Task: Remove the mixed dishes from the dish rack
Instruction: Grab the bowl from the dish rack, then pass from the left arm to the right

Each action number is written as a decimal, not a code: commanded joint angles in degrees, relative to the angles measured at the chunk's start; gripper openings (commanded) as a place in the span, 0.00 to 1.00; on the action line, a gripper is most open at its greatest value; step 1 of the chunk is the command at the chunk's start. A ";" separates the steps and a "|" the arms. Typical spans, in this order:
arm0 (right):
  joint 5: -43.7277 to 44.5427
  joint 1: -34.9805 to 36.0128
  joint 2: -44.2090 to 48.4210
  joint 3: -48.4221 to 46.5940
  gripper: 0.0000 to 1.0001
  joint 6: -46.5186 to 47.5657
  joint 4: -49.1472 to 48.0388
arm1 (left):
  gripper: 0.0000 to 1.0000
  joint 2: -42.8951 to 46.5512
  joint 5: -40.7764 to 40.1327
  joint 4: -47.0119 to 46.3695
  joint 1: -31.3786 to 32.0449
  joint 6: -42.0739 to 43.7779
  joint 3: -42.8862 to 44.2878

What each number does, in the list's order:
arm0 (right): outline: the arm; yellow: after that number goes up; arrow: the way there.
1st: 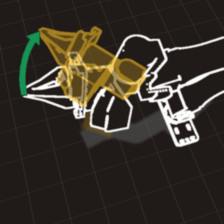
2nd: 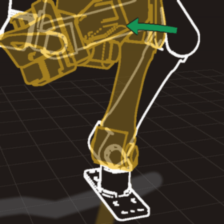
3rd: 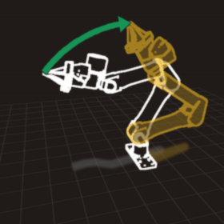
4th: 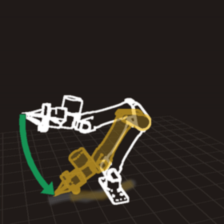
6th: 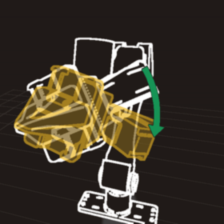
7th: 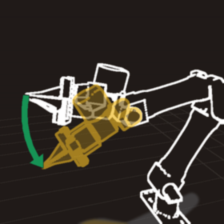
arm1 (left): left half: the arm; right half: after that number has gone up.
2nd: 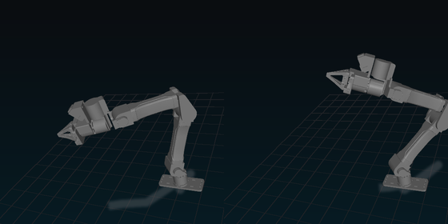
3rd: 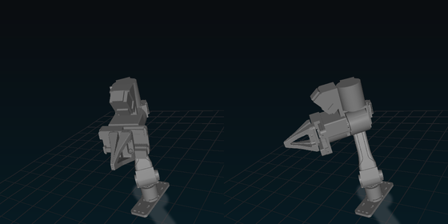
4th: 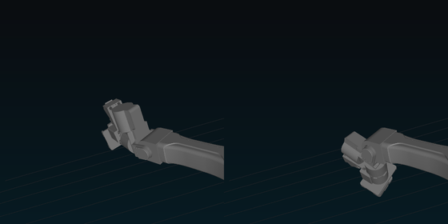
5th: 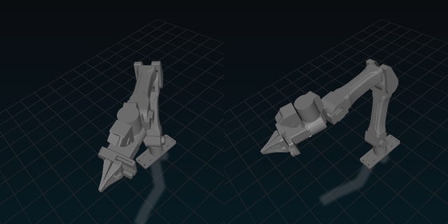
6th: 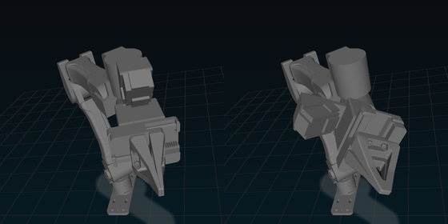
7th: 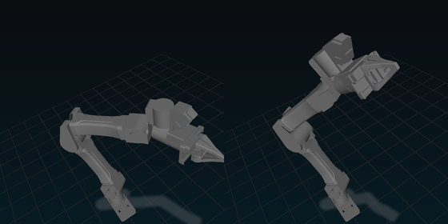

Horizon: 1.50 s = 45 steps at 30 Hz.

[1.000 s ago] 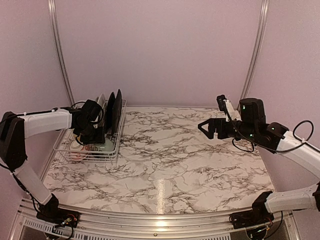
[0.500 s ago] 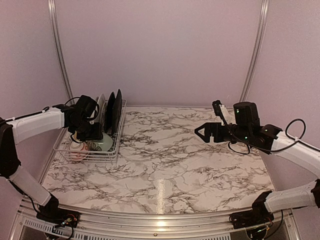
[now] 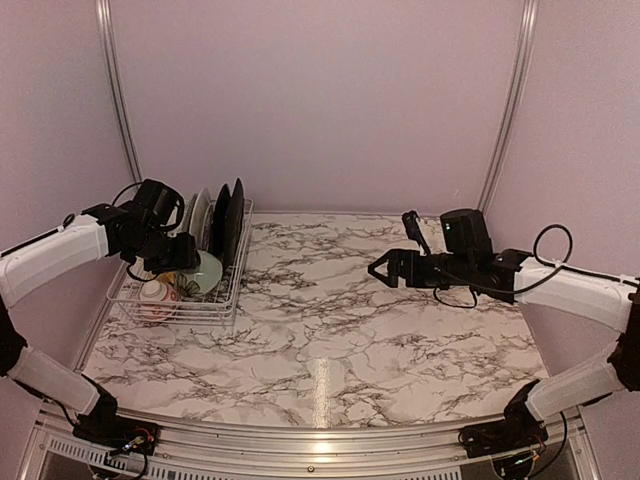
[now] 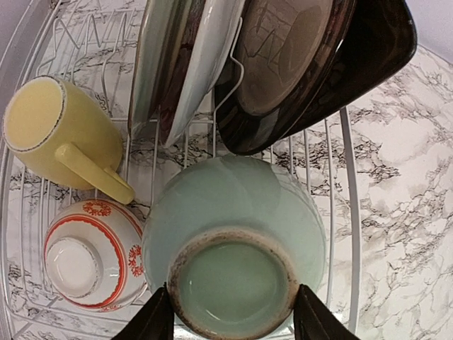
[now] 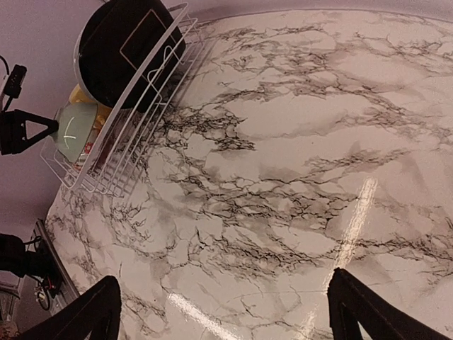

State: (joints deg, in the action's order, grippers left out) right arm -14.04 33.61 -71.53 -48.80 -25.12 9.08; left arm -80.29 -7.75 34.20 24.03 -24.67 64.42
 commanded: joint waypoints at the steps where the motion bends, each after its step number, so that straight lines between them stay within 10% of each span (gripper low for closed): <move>1: -5.37 1.66 -5.72 -3.36 0.98 -5.17 -8.21 | 0.36 4.90 1.12 -1.64 0.17 -0.92 0.20; 18: -18.04 14.33 -40.16 -31.17 0.98 -27.42 -39.40 | 0.38 19.66 17.94 -19.68 0.20 -7.89 -8.78; 33: -16.73 18.87 -50.09 -38.19 0.90 -36.66 -51.80 | 0.37 22.45 25.35 -37.00 0.18 -13.70 -18.76; 41: -20.32 19.03 -52.49 -37.73 0.50 -46.23 -63.34 | 0.37 22.31 25.43 -42.43 0.31 -15.52 -22.34; 45: -19.70 19.43 -53.47 -38.14 0.47 -50.37 -68.20 | 0.37 21.58 25.89 -45.84 0.30 -17.67 -24.18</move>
State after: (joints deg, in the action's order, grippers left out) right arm -33.06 52.07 -123.76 -85.60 -69.58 -49.43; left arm -59.79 16.95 -2.96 24.08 -40.40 40.99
